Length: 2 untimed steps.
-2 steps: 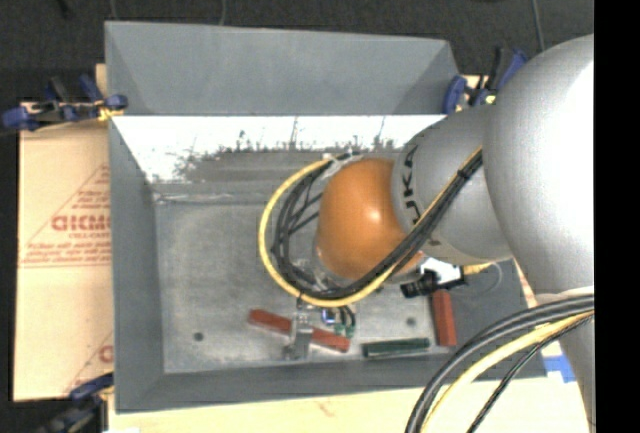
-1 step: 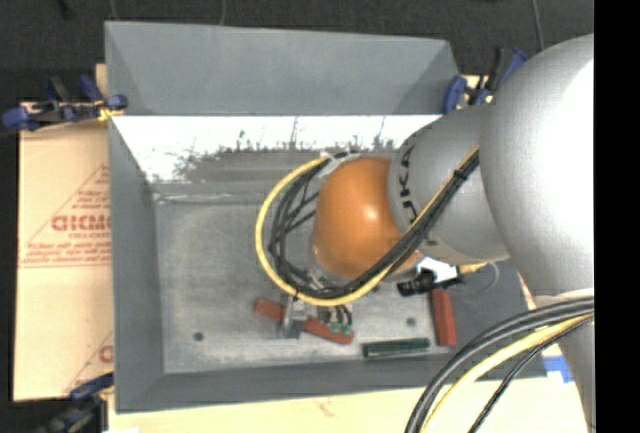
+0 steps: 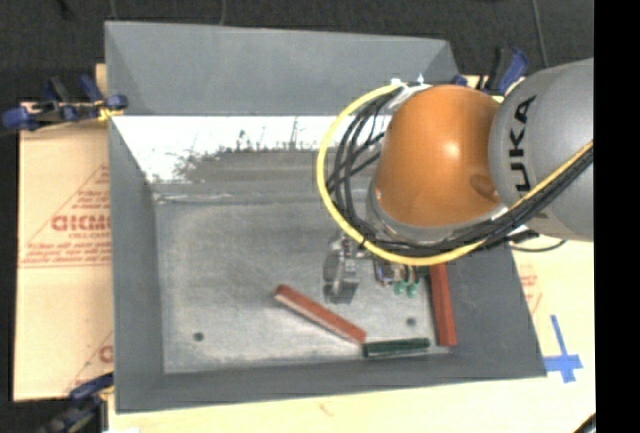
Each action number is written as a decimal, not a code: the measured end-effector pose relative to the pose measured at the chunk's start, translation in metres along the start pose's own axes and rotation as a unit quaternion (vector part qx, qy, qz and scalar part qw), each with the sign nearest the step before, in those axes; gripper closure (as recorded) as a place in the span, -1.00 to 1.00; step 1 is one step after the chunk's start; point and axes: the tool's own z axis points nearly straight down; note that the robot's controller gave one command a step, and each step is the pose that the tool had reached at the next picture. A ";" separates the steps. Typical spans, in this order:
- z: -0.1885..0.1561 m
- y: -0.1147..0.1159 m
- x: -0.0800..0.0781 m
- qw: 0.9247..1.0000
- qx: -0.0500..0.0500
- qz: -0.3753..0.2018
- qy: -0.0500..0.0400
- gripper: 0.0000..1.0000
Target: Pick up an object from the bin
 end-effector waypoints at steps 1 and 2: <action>0.004 0.001 0.002 1.000 -0.001 0.001 0.004 -1.00; 0.147 0.031 0.016 0.999 -0.001 0.034 0.005 -1.00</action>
Offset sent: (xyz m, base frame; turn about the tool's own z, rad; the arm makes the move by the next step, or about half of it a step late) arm 0.0000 0.0000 0.0000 0.0000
